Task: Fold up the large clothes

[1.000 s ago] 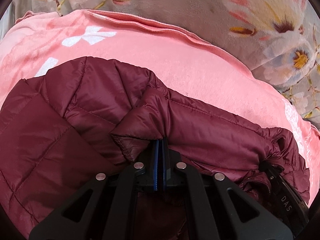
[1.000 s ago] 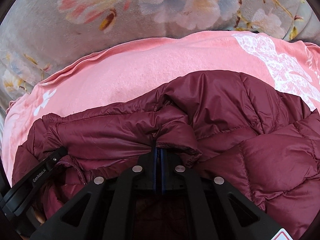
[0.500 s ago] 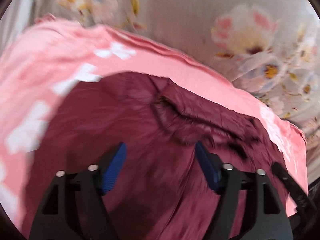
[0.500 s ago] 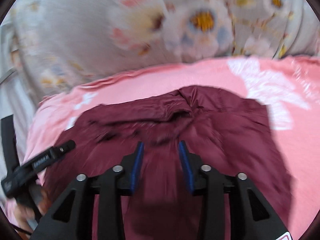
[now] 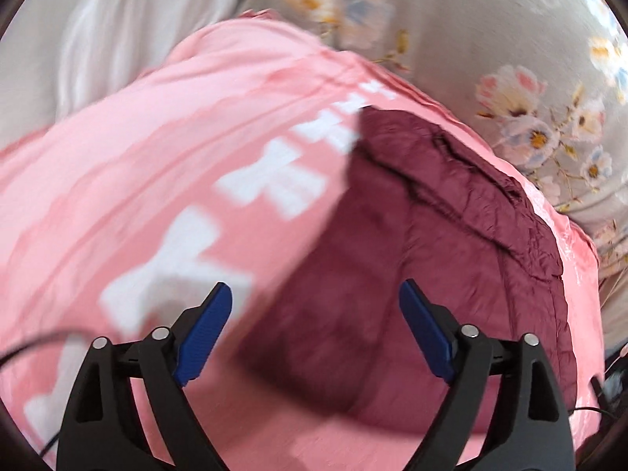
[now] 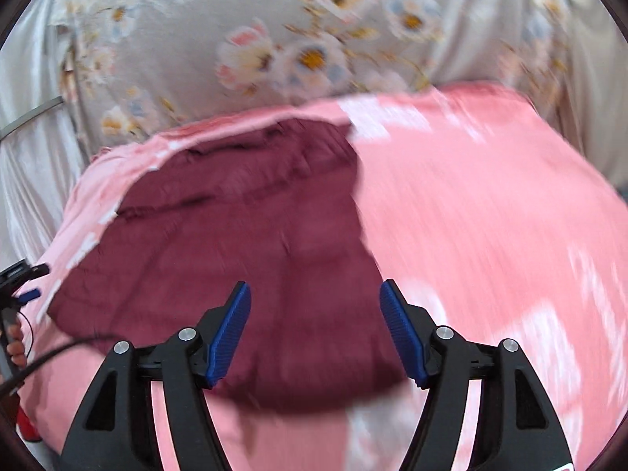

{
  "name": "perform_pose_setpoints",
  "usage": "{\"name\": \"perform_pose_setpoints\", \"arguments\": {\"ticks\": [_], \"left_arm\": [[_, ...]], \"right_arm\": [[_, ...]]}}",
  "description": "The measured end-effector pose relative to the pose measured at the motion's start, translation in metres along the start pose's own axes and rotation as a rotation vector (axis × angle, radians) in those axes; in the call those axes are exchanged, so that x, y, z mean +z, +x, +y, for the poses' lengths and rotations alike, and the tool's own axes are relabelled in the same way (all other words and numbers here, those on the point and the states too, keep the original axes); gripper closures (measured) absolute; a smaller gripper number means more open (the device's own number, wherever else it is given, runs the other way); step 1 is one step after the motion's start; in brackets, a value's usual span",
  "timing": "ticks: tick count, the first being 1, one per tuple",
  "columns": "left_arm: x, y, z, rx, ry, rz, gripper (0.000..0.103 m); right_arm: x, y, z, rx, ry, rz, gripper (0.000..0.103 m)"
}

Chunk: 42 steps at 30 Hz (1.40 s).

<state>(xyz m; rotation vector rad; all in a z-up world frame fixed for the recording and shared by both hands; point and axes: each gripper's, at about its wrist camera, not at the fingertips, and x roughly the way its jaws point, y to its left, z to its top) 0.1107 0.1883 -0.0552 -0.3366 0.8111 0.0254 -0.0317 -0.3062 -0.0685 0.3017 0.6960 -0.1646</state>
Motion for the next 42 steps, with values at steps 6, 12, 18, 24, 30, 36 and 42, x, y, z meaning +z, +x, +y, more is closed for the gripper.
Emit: {"name": "perform_pose_setpoints", "arguments": {"ticks": [6,12,18,24,30,36,42], "left_arm": [[-0.02,0.01,0.038,0.01,-0.073,0.048,0.016],[-0.025,0.023,0.028,-0.044,-0.07,0.064,0.025],[-0.021,0.027,0.01,-0.105,-0.069,0.102,0.086],[-0.019,-0.008,-0.003,-0.162,-0.028,0.041,0.099],[-0.025,-0.09,-0.005,-0.267,0.045,-0.044,0.1],[-0.053,-0.223,0.033,-0.39,0.074,-0.177,0.1],[-0.06,-0.304,0.047,-0.417,0.061,-0.311,0.1]], "right_arm": [[-0.026,0.012,-0.029,0.018,0.15,0.068,0.036],[-0.027,0.026,-0.033,0.066,0.221,0.082,0.037],[-0.023,0.032,-0.031,0.121,0.263,0.076,0.091],[-0.016,-0.011,-0.014,0.142,0.18,-0.034,0.099],[-0.023,-0.116,0.005,0.157,-0.054,-0.2,0.1],[-0.054,-0.236,0.0,0.189,-0.157,-0.324,0.1],[-0.052,-0.294,-0.008,0.252,-0.096,-0.419,0.1]]}}
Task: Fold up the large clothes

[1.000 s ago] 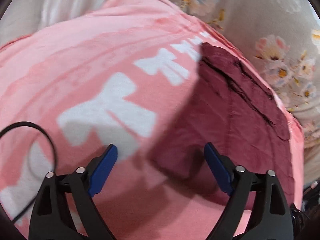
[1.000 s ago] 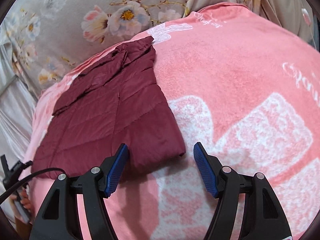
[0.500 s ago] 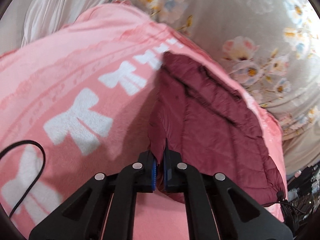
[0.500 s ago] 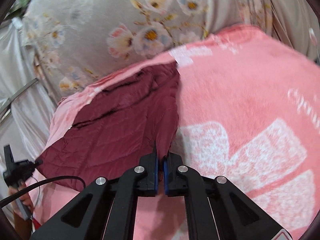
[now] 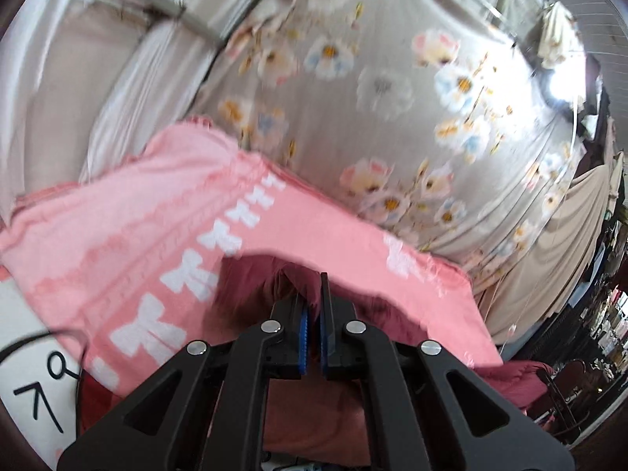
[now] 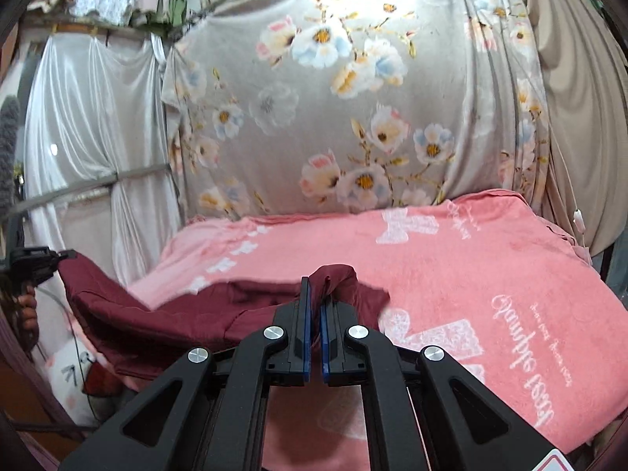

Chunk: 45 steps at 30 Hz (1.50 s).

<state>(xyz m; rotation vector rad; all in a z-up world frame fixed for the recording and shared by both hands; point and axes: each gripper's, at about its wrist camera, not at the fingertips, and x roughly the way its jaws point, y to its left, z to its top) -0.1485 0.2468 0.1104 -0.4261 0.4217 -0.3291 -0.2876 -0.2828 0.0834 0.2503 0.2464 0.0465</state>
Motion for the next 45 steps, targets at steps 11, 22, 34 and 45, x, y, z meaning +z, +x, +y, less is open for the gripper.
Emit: {"name": "perform_pose_setpoints", "arguments": {"ticks": [11,22,34,45], "left_arm": [[0.027,0.155,-0.004,0.209,0.091,0.064,0.1],[-0.001,0.312,0.028,0.427,0.171,0.228,0.1],[-0.042,0.376,0.054,0.501,0.185,0.347,0.099],[-0.06,0.393,0.063,0.507,0.184,0.365,0.096]], "right_arm": [[0.011,0.187,-0.047,-0.083,0.207,0.085,0.1],[-0.019,0.324,-0.061,-0.268,0.239,0.261,0.1],[-0.063,0.373,-0.076,-0.365,0.234,0.392,0.1],[-0.081,0.385,-0.083,-0.368,0.248,0.447,0.099]]}}
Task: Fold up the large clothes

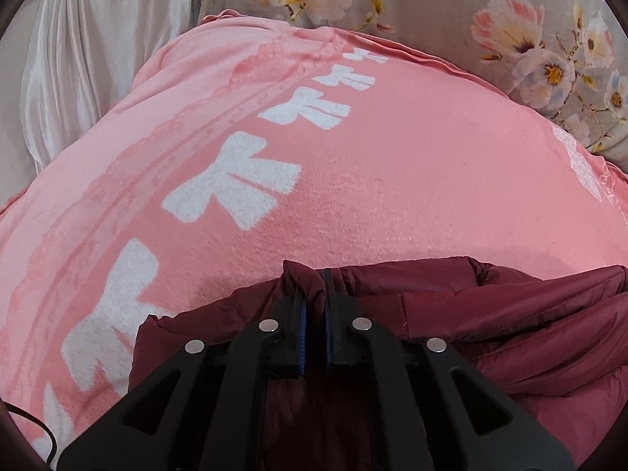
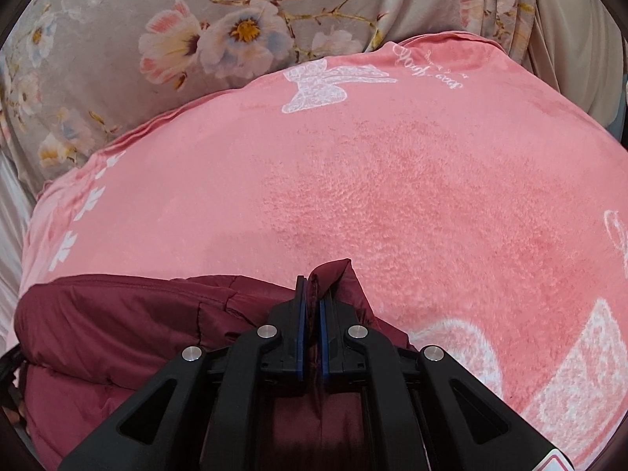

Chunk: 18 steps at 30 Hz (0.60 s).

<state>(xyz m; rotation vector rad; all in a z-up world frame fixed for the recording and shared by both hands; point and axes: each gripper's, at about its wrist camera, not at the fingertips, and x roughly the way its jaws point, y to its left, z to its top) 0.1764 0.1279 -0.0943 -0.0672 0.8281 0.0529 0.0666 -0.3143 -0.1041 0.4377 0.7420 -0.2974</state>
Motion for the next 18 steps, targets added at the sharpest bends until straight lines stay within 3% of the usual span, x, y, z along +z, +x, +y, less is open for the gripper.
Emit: {"name": "perform_pose_setpoints", "arguments": {"ticks": [4,5,6,8,9,11,14,18], "left_arm": [[0.004,-0.006,0.01,-0.048,-0.037,0.006,0.09],[0.008,-0.015,0.014,-0.055,-0.048,0.001,0.087],[0.012,-0.029,0.019,-0.052,-0.057,-0.025,0.075],[0.019,-0.066,0.024,-0.029,-0.069,-0.128,0.048],[0.024,-0.09,0.025,-0.032,-0.068,-0.194,0.043],[0.032,-0.122,0.02,-0.045,-0.051,-0.256,0.043],[0.038,-0.159,-0.008,-0.157,0.005,-0.29,0.043],[0.019,-0.143,-0.069,-0.274,0.13,-0.191,0.043]], "right_arm": [[0.007,-0.026,-0.008,0.041,0.053,-0.055,0.09],[0.01,-0.045,-0.008,0.048,0.062,-0.107,0.08],[0.012,-0.068,-0.005,0.053,0.057,-0.172,0.074],[0.015,-0.1,0.009,0.084,0.011,-0.247,0.074],[0.015,-0.112,0.017,0.101,-0.016,-0.269,0.074],[0.011,-0.135,0.044,0.151,-0.092,-0.302,0.074],[-0.004,-0.14,0.097,0.228,-0.225,-0.249,0.077],[-0.041,-0.115,0.16,0.277,-0.405,-0.141,0.086]]}}
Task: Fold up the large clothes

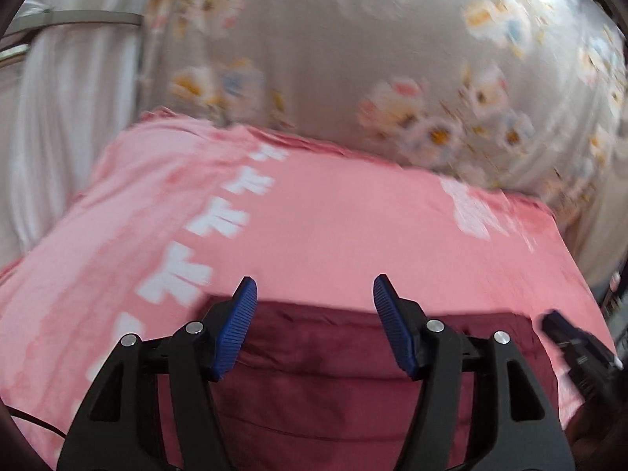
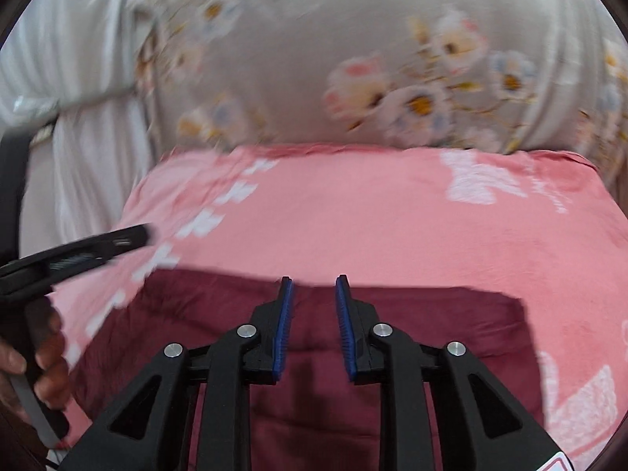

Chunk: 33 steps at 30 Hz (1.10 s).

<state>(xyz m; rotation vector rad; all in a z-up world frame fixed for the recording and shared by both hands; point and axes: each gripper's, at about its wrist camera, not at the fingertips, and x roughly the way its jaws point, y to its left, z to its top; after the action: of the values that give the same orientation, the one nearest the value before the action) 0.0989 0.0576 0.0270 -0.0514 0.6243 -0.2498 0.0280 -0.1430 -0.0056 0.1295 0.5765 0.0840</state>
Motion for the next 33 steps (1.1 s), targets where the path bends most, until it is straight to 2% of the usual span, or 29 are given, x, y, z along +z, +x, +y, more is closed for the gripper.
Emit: {"name": "perform_pose_setpoints", "arguments": {"ticks": [3,5,7,13,15,17,19,23,33], "left_arm": [[-0.024,0.039,-0.025,0.001,0.055,0.103,0.049],[-0.045,0.071,-0.031,0.034,0.082,0.178,0.05],[-0.058,0.085,-0.027,0.067,0.09,0.207,0.051],[-0.047,0.094,0.015,0.137,0.039,0.181,0.05],[-0.044,0.096,0.026,0.157,0.024,0.185,0.05],[-0.04,0.102,0.042,0.218,0.024,0.171,0.05],[-0.038,0.104,0.055,0.234,0.001,0.174,0.049],[-0.039,0.113,0.075,0.201,-0.06,0.192,0.045],[-0.051,0.126,0.076,0.198,-0.078,0.191,0.042]], "right_arm": [[-0.017,0.033,0.019,0.016,-0.057,0.103,0.093],[-0.028,0.054,0.015,-0.02,-0.066,0.162,0.095],[-0.032,0.064,0.002,-0.038,-0.046,0.187,0.103],[-0.024,0.071,-0.052,-0.082,0.084,0.188,0.103],[-0.022,0.074,-0.06,-0.09,0.104,0.188,0.103],[-0.02,0.078,-0.068,-0.104,0.117,0.187,0.103],[-0.021,0.081,-0.075,-0.112,0.133,0.189,0.103],[-0.022,0.091,-0.094,-0.116,0.195,0.206,0.103],[-0.032,0.105,-0.097,-0.102,0.213,0.236,0.103]]}}
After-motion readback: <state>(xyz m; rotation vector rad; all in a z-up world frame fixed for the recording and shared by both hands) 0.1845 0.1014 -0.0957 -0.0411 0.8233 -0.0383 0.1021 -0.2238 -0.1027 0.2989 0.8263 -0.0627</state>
